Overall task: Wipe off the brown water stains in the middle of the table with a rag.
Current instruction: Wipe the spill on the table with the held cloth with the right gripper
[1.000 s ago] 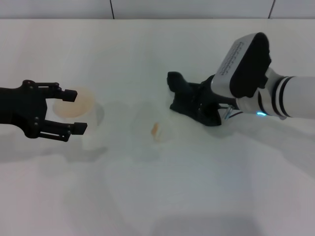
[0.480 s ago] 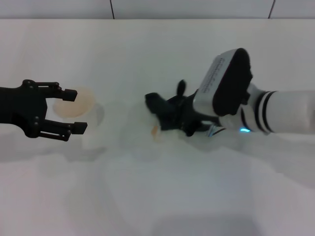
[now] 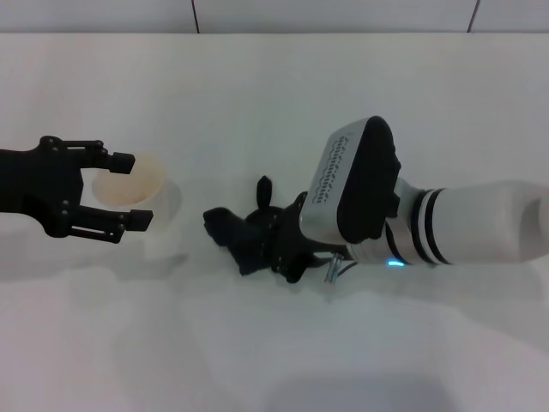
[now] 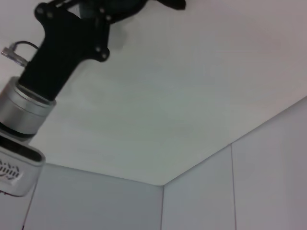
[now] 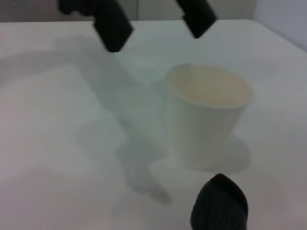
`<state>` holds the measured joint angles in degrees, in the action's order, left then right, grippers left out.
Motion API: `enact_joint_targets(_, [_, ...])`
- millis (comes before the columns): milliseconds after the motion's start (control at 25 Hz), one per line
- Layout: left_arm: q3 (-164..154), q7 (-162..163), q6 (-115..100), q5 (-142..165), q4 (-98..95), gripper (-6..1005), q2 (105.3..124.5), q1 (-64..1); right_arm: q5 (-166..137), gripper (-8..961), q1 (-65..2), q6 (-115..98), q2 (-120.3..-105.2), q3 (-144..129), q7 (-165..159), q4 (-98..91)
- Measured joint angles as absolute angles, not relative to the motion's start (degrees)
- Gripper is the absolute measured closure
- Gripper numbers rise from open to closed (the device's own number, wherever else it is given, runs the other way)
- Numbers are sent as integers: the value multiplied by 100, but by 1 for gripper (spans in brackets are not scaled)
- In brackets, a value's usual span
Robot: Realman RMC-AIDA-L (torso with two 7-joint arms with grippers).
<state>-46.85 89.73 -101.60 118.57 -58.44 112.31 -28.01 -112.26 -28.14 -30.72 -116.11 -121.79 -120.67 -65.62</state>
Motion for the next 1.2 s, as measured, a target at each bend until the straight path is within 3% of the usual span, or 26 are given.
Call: enact_joint_targets(1200, [-4676,8956,-10129,11794,-5813,120,11232,-2777,-11223,828,-2791,-1301,-11600,-11700,-12128,-5719])
